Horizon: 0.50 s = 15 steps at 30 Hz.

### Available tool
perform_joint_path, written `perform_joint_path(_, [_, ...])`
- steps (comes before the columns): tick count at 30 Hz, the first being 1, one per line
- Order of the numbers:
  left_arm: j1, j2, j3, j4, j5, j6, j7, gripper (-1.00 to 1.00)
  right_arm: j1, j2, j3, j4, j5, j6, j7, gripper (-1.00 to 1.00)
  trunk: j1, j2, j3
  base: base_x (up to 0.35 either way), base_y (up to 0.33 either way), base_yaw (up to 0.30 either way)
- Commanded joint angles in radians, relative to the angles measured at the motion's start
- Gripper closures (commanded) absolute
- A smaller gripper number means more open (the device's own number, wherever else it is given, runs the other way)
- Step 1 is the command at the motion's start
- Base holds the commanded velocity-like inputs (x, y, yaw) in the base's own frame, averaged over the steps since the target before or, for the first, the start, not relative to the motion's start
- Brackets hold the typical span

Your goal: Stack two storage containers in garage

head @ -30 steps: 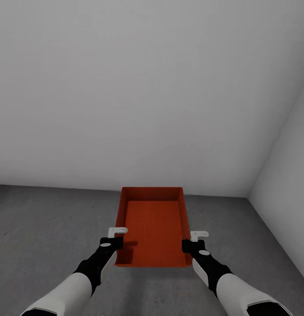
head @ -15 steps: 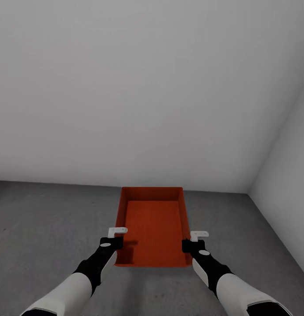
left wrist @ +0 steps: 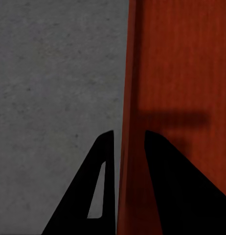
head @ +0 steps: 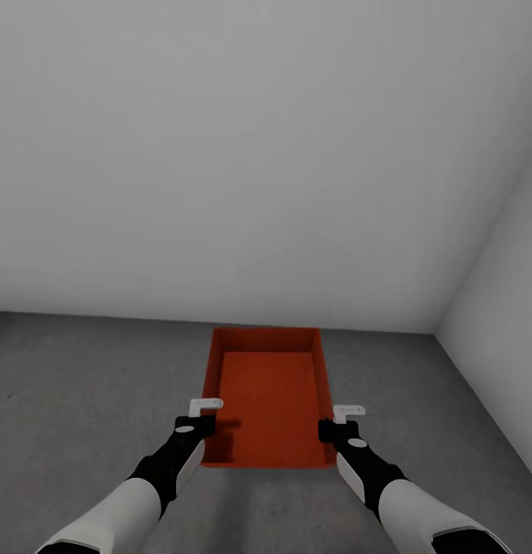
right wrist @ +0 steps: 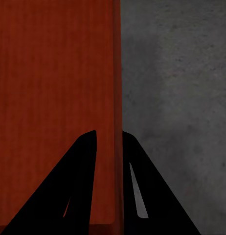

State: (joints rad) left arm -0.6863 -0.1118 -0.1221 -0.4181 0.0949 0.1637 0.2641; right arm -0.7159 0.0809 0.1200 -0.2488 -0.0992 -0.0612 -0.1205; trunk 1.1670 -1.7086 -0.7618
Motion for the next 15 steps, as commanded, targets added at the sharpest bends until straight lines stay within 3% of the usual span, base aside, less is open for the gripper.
perform_joint_path(1, [-0.001, 0.012, 0.053, -0.006, -0.011, -0.007, 0.014, 1.00, 0.000, -0.001, -0.017, 0.003, -0.017, -0.005, -0.002, 1.00, 0.000, 0.000, -0.002, 0.000, 0.000, 0.000])
perform_joint_path(15, [-0.001, 0.011, 0.053, -0.007, -0.011, -0.007, 0.014, 1.00, 0.000, -0.001, -0.018, 0.003, -0.017, -0.005, -0.002, 1.00, 0.000, 0.000, -0.025, 0.000, 0.000, 0.000])
